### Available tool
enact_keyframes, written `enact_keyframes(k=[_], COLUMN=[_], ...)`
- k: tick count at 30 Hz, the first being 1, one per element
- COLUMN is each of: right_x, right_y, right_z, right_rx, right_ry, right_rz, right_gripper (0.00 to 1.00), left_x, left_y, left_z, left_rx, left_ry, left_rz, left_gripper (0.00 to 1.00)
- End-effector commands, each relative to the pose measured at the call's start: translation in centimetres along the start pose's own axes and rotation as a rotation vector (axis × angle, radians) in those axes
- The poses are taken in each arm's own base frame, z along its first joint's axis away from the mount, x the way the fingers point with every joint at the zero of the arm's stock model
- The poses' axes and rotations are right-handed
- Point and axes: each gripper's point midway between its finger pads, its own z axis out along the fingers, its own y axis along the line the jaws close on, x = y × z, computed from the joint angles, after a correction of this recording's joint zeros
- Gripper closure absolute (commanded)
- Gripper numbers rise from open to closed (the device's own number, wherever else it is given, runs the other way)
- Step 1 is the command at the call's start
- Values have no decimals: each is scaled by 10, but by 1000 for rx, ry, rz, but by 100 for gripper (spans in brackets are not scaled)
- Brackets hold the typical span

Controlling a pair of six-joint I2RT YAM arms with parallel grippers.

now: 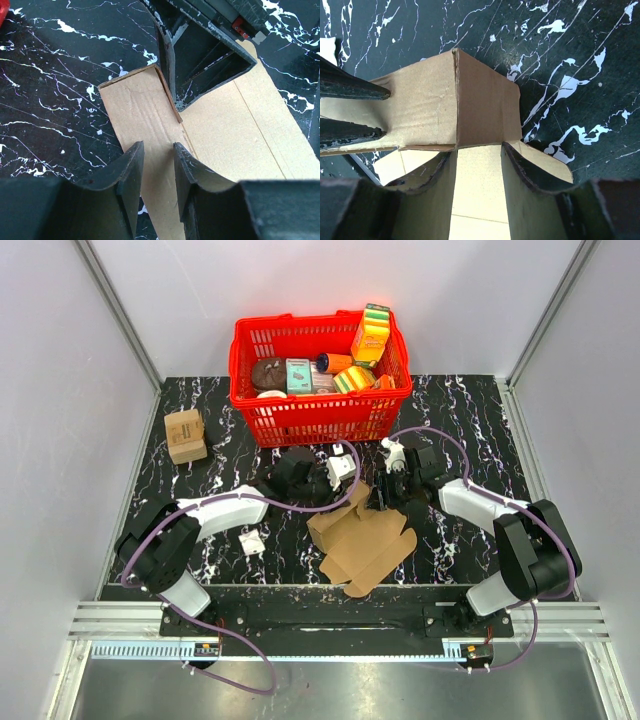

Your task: Fold the paper box

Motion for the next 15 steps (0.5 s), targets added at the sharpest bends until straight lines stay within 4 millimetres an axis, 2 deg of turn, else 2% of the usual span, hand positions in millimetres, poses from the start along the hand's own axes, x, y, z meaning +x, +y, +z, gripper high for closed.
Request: enact_keyframes(k=[1,15], right_x=[-17,-13], right_y=[14,13], right_z=[3,5], right_rx=[-49,-56], right_ry=[-72,-64], right_rz=[-58,-53], right_gripper=[53,53], left_x=[12,4], left_y=[-3,4], left_z=[3,-4], left_rx=[5,-33], left_ry=[45,0], left_rz=[-12,-25], left_gripper=[66,63])
